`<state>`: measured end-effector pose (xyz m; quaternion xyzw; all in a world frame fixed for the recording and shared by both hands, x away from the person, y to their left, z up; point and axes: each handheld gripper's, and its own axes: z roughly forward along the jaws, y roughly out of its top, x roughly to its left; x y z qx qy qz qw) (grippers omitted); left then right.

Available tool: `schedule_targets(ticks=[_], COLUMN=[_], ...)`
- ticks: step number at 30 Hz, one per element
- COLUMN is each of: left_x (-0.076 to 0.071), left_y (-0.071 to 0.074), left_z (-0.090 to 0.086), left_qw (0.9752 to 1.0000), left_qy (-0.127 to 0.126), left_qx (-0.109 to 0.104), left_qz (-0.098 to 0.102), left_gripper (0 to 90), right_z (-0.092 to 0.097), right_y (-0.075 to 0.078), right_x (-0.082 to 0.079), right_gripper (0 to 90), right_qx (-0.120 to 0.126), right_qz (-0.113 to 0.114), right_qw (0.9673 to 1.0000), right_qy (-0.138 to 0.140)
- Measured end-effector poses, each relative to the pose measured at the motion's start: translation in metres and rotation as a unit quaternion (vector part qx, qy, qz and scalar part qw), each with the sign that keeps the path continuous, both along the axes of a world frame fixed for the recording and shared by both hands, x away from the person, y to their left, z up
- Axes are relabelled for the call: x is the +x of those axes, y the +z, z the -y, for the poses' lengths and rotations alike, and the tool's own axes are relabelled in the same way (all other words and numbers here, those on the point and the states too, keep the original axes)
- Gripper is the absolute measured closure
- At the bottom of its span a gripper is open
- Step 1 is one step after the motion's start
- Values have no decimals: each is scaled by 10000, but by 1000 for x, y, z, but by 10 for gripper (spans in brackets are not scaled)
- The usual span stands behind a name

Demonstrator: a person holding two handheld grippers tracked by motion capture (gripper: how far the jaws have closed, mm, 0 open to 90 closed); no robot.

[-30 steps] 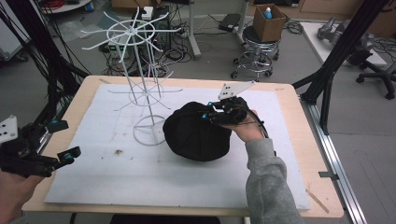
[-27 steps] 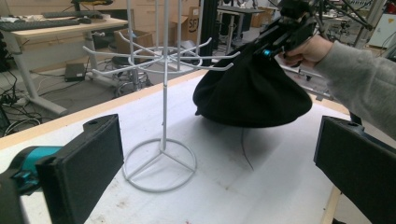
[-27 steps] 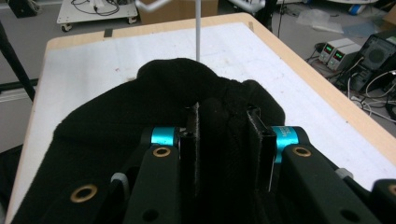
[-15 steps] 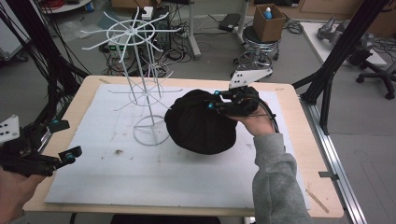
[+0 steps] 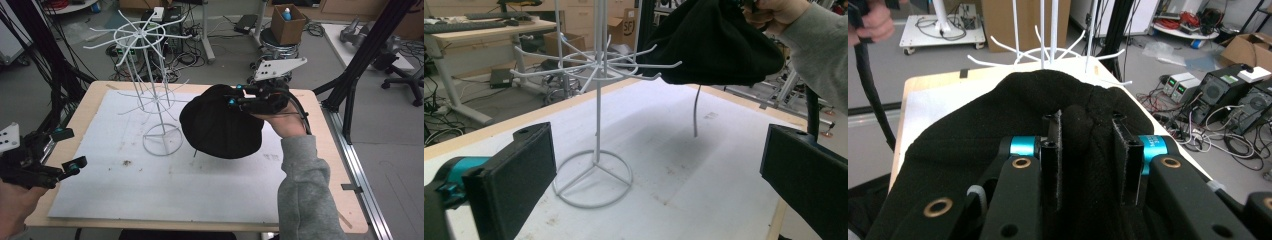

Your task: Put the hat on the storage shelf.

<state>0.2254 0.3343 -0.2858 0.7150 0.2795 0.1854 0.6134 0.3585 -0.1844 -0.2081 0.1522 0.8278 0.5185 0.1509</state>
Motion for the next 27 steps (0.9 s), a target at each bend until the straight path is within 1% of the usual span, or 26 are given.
schedule_targets(ticks=[1, 2, 3, 4, 6, 8, 9, 10, 11, 13, 14, 15, 17, 18, 19, 21, 22, 23, 25, 26, 27], left_x=[0, 0, 0, 0, 1, 1, 1, 1, 1, 1, 0, 0, 0, 0, 0, -1, -1, -1, -1, -1, -1], left_y=[0, 0, 0, 0, 0, 0, 0, 0, 0, 0, 0, 0, 1, 1, 1, 2, 2, 2, 3, 3, 3], left_z=[0, 0, 1, 1, 2, 2, 2, 1, 1, 1, 1, 1, 1, 1, 1, 1, 1, 0, 0, 0, 0], left_qw=[10000, 10000, 10000, 10000, 10000, 10000, 10000, 10000, 10000, 10000, 10000, 10000, 10000, 10000, 10000, 10000, 10000, 10000, 10000, 10000, 10000], left_qy=[1, -10, -12, -15, -24, -25, -29, -40, -37, -41, -42, -45, -45, -43, -39, -46, -53, -54, -55, -44, -38], left_qx=[7, 12, 15, 19, 19, 19, 9, 12, -6, -12, -11, -10, -19, -20, -22, -22, -22, -25, -21, -22, -9], left_qz=[-10, -16, -14, -13, -19, -18, -16, -10, -11, -11, -10, -9, -1, 0, 6, 8, 17, 20, 18, 14, 41], left_gripper=[17, 17, 17, 17, 17, 17, 17, 17, 17, 17, 17, 17, 17, 17, 17, 17, 17, 17, 17, 17, 17], right_z=[2, 4, 4, 5, 6, 9, 9, 11, 13, 15, 15, 16, 16, 17, 17, 18, 19, 20, 21, 22, 22], right_y=[3, 8, 8, 14, 16, 27, 27, 31, 38, 44, 44, 49, 52, 57, 57, 62, 66, 69, 71, 74, 77], right_x=[-1, -3, -3, -4, -5, -7, -7, -8, -9, -11, -11, -11, -12, -12, -12, -12, -13, -13, -14, -14, -15], right_gripper=[716, 716, 716, 715, 716, 715, 715, 716, 716, 716, 716, 716, 715, 715, 715, 715, 715, 715, 715, 715, 715], right_qx=[35, 13, 13, -16, -21, 44, 44, 98, 180, 215, 215, 203, 185, 163, 163, 145, 167, 194, 231, 241, 242], right_qz=[4, 32, 32, 93, 81, 109, 109, 123, 149, 164, 164, 181, 194, 208, 208, 269, 266, 294, 280, 327, 326], right_qw=[10000, 10000, 10000, 10000, 10000, 9999, 9999, 9999, 9997, 9996, 9996, 9996, 9996, 9996, 9996, 9995, 9994, 9993, 9993, 9991, 9991], right_qy=[-5, -23, -23, -29, -48, -30, -30, -21, -5, -20, -20, -35, -43, -70, -70, -106, -131, -137, -133, -151, -144])
